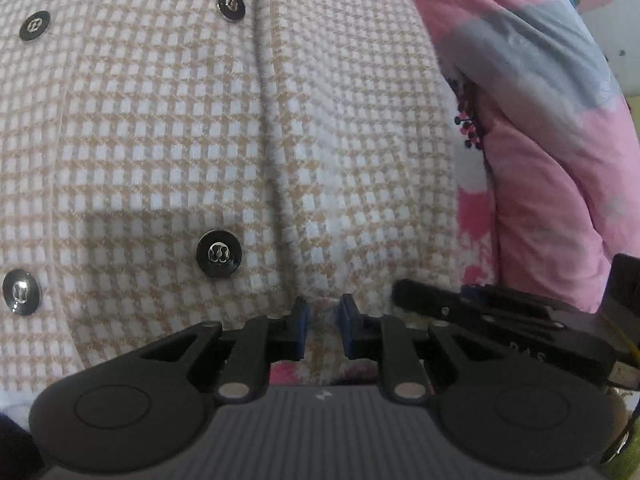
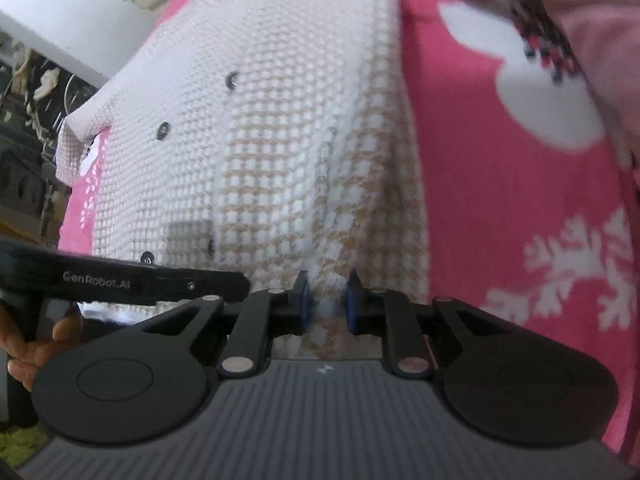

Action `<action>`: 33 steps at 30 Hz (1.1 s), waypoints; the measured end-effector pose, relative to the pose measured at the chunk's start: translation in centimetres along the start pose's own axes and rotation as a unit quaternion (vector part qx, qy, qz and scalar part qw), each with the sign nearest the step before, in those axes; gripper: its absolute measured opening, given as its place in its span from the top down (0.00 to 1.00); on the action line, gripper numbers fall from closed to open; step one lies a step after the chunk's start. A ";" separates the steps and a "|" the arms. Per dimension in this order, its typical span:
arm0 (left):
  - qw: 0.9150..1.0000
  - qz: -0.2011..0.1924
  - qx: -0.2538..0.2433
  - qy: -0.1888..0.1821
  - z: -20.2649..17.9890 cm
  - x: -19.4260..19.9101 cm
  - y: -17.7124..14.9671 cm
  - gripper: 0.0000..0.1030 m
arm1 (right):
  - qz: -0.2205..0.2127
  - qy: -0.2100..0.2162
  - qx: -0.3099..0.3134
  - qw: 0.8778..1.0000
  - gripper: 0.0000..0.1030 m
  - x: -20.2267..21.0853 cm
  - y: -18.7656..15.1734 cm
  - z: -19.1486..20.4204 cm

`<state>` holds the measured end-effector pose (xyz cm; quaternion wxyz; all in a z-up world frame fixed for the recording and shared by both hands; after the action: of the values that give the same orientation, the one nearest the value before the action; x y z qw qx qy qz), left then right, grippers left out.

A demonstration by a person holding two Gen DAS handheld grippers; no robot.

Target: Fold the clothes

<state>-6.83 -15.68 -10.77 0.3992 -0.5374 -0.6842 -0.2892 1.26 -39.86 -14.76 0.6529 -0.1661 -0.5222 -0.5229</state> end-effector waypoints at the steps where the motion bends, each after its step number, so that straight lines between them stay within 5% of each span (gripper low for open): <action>1: 1.000 -0.002 -0.010 0.005 -0.3 0.2 0.2 0.84 | -0.005 -0.001 0.015 1.000 0.85 0.3 0.1 0.4; 4: 0.999 -0.004 -0.030 0.024 -0.5 0.3 0.3 0.84 | -0.010 -0.009 0.058 0.998 0.85 0.4 0.1 1.3; 9: 0.998 0.008 -0.046 0.042 -1.3 -2.1 0.9 0.81 | 0.018 -0.041 0.026 0.999 0.76 -2.0 -1.4 -1.1; 16: 0.998 0.015 -0.037 0.042 -0.9 -3.5 1.0 0.71 | 0.007 -0.078 -0.015 0.997 0.72 0.8 -2.8 -2.4; 19: 0.998 0.010 -0.038 0.040 -0.2 -2.7 0.0 0.69 | -0.054 -0.117 -0.010 0.992 0.75 3.8 -1.5 -1.4; 22: 0.999 0.007 -0.036 0.034 0.6 -1.4 -0.8 0.66 | -0.123 -0.084 -0.001 0.989 0.78 5.2 0.7 0.5; 25: 0.999 0.004 -0.039 0.037 1.2 0.2 -0.9 0.60 | -0.112 -0.073 0.034 0.990 0.79 2.4 0.9 1.6; 29: 0.997 -0.056 -0.038 0.038 1.0 4.2 2.5 0.61 | -0.063 -0.098 0.032 0.993 0.80 -2.4 -1.3 1.0; 33: 0.986 -0.148 -0.063 0.039 -1.3 6.5 10.4 0.60 | -0.067 -0.126 0.024 0.990 0.80 -3.2 -2.2 1.5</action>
<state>2.85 -10.85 -4.86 0.3436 -0.4429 -0.7205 -0.4083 -1.06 -37.97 -17.63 0.5495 -0.1799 -0.6224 -0.5275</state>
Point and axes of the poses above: each gripper's, at about its wrist camera, not at the fingertips, and x roughly against the way its jaws point, z to its left, y to its top, the point moved 5 cm from there along -x, roughly the way its jaws point, and after that the axes turned 10 degrees about x, right-handed, at the moved point
